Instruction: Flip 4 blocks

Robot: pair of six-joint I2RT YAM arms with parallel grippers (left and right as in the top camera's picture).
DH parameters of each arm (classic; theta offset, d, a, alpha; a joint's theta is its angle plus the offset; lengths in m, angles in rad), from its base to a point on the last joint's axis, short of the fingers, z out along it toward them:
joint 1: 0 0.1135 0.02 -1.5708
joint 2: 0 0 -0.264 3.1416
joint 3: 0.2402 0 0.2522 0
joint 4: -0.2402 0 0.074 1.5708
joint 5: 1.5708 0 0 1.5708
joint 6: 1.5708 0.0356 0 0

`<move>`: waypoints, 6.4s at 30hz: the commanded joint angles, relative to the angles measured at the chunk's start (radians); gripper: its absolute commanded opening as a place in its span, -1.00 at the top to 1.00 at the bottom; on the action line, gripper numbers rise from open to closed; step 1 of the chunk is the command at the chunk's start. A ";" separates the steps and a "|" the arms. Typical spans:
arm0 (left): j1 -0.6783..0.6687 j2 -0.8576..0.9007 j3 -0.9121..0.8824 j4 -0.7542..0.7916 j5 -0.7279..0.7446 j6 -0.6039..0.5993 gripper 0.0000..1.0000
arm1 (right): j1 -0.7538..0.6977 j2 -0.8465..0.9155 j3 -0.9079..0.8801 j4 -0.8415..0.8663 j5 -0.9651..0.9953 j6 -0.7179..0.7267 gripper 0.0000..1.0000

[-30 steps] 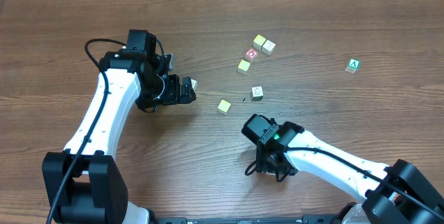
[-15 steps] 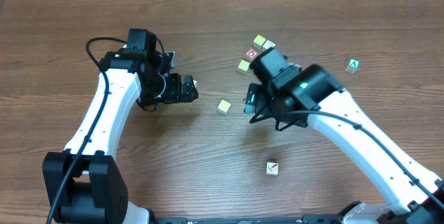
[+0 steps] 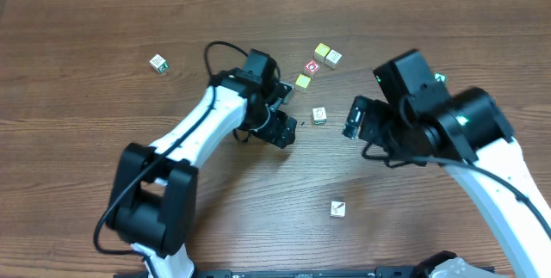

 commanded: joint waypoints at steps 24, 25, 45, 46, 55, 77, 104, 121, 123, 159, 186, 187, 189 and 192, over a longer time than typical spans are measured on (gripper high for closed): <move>-0.017 0.089 0.019 0.066 -0.074 0.029 0.34 | -0.002 -0.051 0.026 -0.058 -0.008 -0.018 -1.00; -0.017 0.089 0.019 0.062 -0.071 0.029 0.36 | -0.002 -0.051 0.026 -0.059 -0.008 -0.018 -1.00; -0.019 0.008 0.099 -0.106 -0.079 -0.247 0.91 | -0.002 -0.051 0.026 -0.085 -0.002 -0.018 -0.92; -0.024 -0.013 0.099 -0.127 -0.079 -0.253 0.92 | -0.002 -0.051 0.026 -0.091 0.002 -0.018 -0.91; -0.175 -0.254 -0.050 -0.158 -0.080 -0.401 0.91 | -0.002 -0.069 0.026 -0.123 0.011 -0.016 -0.85; -0.580 -0.341 -0.410 0.212 -0.098 -1.078 0.92 | -0.002 -0.238 0.025 -0.187 0.030 -0.012 -0.85; -0.582 -0.178 -0.412 0.285 -0.135 -1.071 0.92 | -0.002 -0.245 0.025 -0.190 0.034 -0.018 -0.86; -0.582 -0.178 -0.412 0.287 -0.154 -1.075 0.24 | -0.002 -0.245 0.025 -0.193 0.033 -0.018 -0.86; -0.582 -0.179 -0.412 0.292 -0.162 -1.075 0.23 | -0.002 -0.245 0.025 -0.195 0.033 -0.018 -0.86; -0.575 -0.237 -0.411 0.153 -0.198 -1.048 0.92 | -0.002 -0.245 0.025 -0.207 0.033 -0.019 -0.86; -0.518 -0.203 -0.411 0.239 -0.168 -0.997 0.92 | -0.002 -0.245 0.025 -0.210 0.033 -0.019 -0.86; -0.518 -0.203 -0.411 0.240 -0.158 -0.991 0.92 | -0.002 -0.245 0.025 -0.210 0.033 -0.019 -0.86; -0.518 -0.203 -0.411 0.240 -0.153 -0.990 0.92 | -0.002 -0.245 0.025 -0.211 0.033 -0.019 -0.86; -0.518 -0.203 -0.411 0.242 -0.146 -0.992 0.92 | -0.002 -0.245 0.025 -0.212 0.033 -0.019 -0.86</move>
